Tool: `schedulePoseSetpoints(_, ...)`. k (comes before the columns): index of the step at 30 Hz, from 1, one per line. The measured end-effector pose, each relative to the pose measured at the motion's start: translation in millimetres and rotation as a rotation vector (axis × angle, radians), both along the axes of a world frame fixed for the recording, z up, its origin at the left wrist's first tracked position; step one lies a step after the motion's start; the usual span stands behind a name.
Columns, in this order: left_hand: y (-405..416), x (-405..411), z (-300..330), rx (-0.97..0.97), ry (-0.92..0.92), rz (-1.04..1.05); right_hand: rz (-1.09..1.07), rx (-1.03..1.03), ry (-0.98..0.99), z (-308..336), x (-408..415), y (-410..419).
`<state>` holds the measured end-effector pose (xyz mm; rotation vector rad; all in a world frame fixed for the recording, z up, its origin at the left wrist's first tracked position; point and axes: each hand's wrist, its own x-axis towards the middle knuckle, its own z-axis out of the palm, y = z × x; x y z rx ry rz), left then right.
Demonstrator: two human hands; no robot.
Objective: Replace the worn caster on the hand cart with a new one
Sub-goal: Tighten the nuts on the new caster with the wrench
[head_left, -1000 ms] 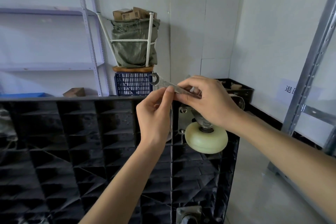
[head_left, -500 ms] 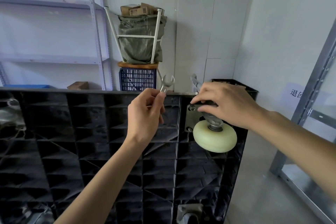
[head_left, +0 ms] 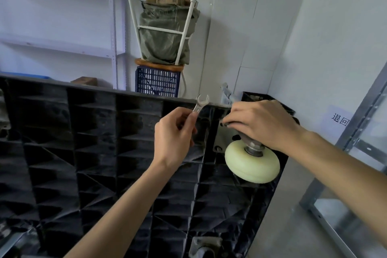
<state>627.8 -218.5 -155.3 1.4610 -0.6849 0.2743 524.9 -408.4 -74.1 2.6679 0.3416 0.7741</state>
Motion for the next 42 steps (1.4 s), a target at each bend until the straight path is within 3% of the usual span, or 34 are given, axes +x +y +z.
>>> schedulePoseSetpoints(22,-4.9,-6.9,-14.1,-0.008,0.024,-0.043,0.019,0.111,0.041,4.5,-4.3,-9.7)
schedulePoseSetpoints(42,-12.4,-13.8,-14.9,-0.048,0.075,-0.068,0.092,-0.064,0.01,4.0,5.5,-9.0)
